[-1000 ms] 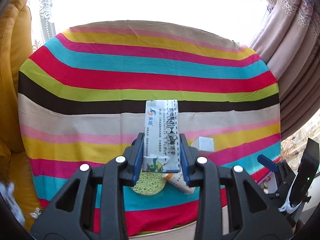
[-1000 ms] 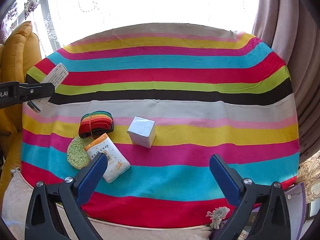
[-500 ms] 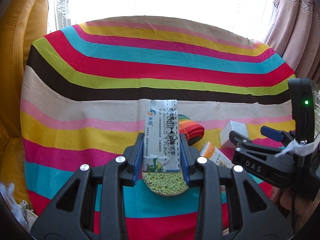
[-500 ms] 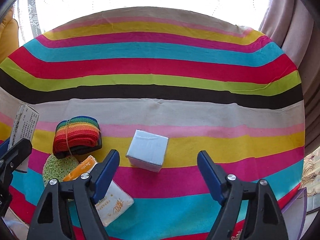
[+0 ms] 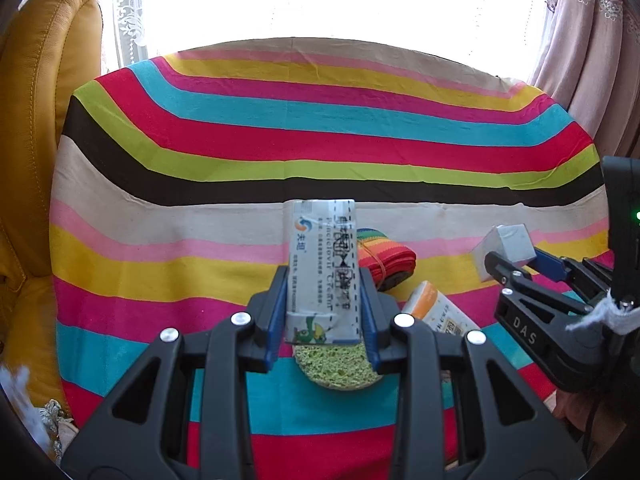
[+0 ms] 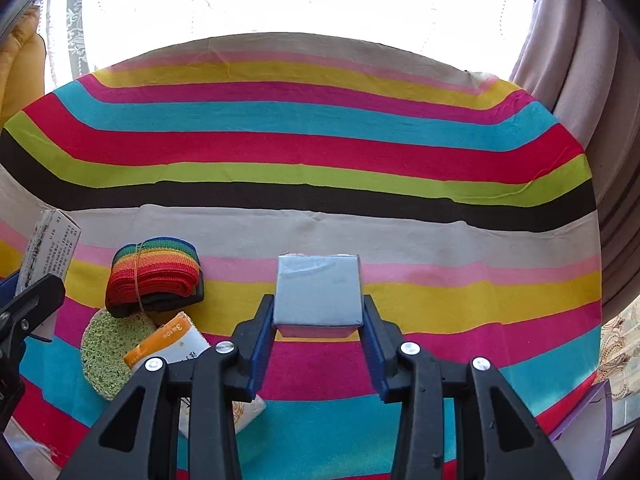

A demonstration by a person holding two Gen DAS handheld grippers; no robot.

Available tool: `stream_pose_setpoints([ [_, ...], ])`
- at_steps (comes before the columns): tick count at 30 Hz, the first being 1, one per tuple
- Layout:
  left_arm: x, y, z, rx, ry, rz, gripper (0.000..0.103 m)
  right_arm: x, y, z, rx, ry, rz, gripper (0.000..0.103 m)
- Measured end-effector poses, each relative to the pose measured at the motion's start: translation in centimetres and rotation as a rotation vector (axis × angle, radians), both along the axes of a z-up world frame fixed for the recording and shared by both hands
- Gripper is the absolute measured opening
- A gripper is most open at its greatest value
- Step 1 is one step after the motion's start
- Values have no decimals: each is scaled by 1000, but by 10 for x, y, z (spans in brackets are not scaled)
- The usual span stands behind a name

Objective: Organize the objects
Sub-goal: 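Hold the printed box in the left gripper while the right gripper grasps the small white cube box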

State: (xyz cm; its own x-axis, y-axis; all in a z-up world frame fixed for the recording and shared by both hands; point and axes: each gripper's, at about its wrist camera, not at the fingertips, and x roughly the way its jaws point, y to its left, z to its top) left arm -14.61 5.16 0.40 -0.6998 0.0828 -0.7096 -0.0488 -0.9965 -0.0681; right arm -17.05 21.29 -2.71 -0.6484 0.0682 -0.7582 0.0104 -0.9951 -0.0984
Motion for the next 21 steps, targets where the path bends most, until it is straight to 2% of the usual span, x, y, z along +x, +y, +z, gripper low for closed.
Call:
stream_pose_setpoints([
  [7, 6, 6, 5, -51, 40, -4, 37, 37, 9, 28, -32, 101, 8, 41],
  [12, 10, 11, 10, -70, 63, -21, 37, 60, 21, 37, -59, 109, -22, 41],
  [21, 27, 33, 25, -84, 116, -94, 37, 90, 36, 43, -2, 122, -87, 42],
])
